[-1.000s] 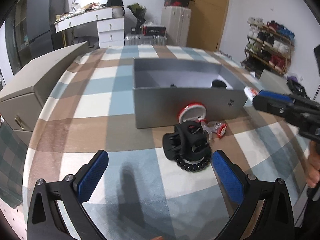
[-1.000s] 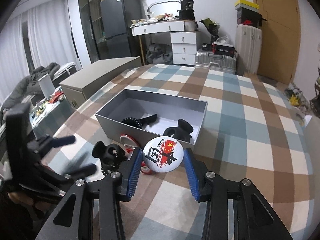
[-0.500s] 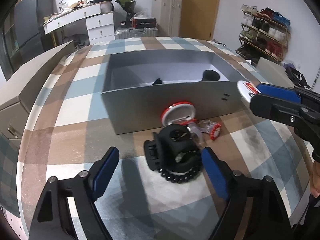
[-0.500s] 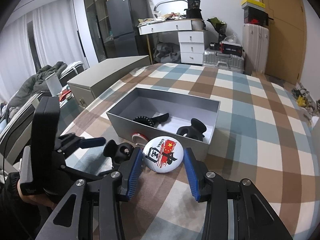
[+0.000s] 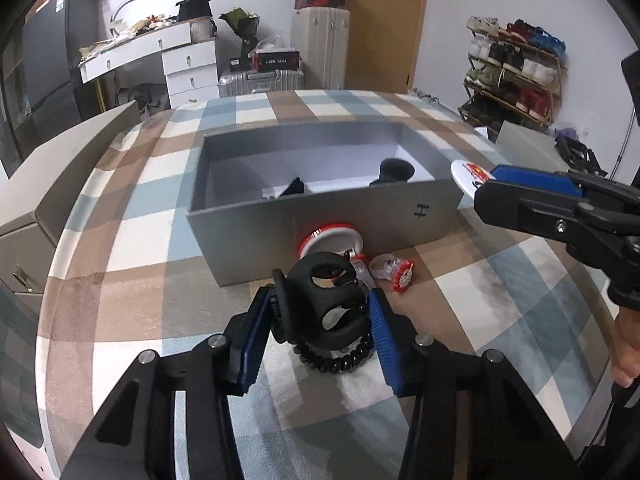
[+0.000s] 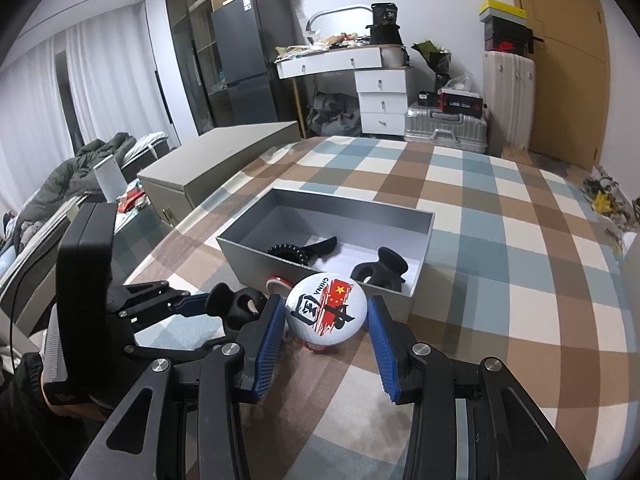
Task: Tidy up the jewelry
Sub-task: 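Lift the badge with the right tool while the left tool lifts the claw clip, then lower the badge and claw clip into the box and open both tools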
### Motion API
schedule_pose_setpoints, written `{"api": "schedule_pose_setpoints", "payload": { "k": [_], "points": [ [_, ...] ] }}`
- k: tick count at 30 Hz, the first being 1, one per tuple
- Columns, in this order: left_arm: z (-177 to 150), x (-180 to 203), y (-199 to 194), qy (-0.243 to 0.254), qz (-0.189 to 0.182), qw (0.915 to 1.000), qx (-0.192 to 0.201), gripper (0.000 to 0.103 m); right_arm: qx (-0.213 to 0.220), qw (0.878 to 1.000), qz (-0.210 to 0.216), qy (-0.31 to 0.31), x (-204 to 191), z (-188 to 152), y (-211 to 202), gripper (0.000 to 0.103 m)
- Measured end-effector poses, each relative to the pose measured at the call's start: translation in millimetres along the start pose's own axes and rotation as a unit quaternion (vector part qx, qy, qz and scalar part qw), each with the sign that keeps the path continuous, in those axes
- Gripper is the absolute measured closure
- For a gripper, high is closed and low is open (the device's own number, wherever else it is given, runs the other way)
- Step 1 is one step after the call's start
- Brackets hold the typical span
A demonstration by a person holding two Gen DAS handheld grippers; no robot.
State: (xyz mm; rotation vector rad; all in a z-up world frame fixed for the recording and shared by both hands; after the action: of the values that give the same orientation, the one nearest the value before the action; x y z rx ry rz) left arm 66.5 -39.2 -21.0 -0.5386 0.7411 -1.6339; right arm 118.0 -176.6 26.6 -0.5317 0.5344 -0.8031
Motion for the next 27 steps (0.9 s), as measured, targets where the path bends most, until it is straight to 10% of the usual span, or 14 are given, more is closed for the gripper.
{"api": "schedule_pose_setpoints", "payload": {
  "k": [27],
  "points": [
    [37.8,-40.4,-11.6,-0.036,0.012,0.9966,0.074,0.061,0.072,0.989,0.064,0.115,33.0,16.9,-2.1,0.062]
  ]
}}
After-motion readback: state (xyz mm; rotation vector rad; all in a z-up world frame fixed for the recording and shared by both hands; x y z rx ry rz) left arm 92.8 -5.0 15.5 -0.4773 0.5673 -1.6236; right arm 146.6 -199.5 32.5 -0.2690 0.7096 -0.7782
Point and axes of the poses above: each gripper's, at about its wrist camera, not at the fingertips, and y roughly the way its jaws point, x to its right, z to its top, the point moved 1 cm from there along y, roughly the way its jaws point, and after that the axes turned 9 degrees about y, right-handed, at the moved point
